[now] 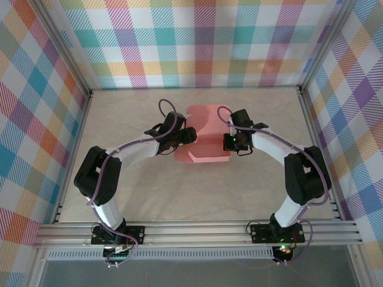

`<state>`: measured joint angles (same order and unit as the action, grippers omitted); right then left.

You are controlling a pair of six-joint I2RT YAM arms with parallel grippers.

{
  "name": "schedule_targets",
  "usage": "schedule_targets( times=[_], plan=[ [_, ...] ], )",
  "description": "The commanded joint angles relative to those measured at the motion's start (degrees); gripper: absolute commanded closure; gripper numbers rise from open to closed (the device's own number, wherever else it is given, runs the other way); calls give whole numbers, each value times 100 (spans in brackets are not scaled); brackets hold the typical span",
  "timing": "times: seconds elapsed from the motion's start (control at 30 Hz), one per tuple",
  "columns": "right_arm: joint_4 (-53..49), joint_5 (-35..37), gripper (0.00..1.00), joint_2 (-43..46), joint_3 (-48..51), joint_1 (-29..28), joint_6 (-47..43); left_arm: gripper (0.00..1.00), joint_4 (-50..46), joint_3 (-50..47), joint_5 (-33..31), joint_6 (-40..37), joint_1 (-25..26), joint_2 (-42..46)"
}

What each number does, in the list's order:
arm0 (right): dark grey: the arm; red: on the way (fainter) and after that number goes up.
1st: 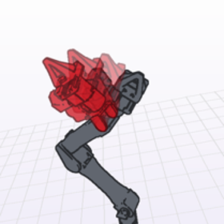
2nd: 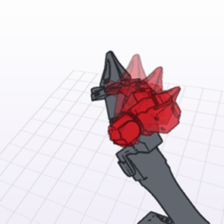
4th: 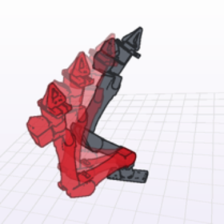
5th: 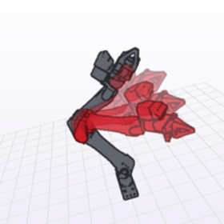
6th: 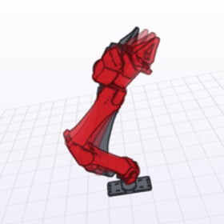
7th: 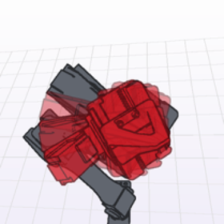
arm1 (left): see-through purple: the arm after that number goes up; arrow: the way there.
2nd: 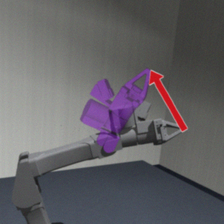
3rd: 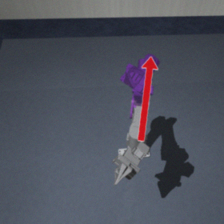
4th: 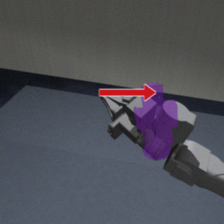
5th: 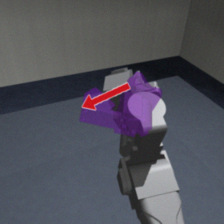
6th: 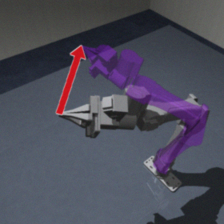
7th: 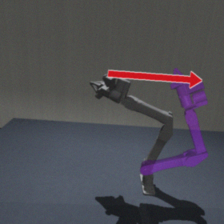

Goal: Fold the paper box

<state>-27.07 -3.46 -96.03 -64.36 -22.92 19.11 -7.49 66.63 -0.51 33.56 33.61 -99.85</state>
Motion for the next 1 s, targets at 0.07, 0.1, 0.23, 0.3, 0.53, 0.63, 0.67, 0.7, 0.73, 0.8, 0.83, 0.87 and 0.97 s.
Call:
schedule_targets(
  times=[0.07,0.1,0.23,0.3,0.53,0.63,0.67,0.7,0.73,0.8,0.83,0.87,0.97],
  plan=[
    [103,-133,93,15,-94,-26,97,46,-197,30,361,71,-12,271],
    [97,-116,93,17,-92,-22,100,46,-236,26,382,92,-16,289],
    [147,-77,93,-2,-77,-21,140,46,-402,3,450,175,1,370],
    [171,-84,93,-23,-77,-18,178,45,-412,-10,570,217,27,392],
    [185,-93,93,-83,-120,-20,199,41,-393,-51,859,91,223,478],
    [203,-127,93,-103,-120,-24,198,39,-343,-115,868,71,258,533],
    [201,-143,93,-124,-125,-20,198,39,-333,-115,877,71,253,540],
    [218,-179,93,-132,-121,-20,206,40,-333,-106,884,79,265,547],
    [227,-215,93,-146,-117,-26,215,39,-312,-90,886,80,269,548],
    [256,-303,94,-158,-102,-28,200,40,-232,-72,904,51,278,530],
    [294,-357,93,-145,-80,-29,172,40,-190,-65,899,10,280,516],
    [341,-448,94,-123,-45,-29,139,41,-158,-54,865,-29,275,503],
    [415,-585,92,-42,22,-89,-75,42,-70,-18,782,-153,277,428]
  ],
)
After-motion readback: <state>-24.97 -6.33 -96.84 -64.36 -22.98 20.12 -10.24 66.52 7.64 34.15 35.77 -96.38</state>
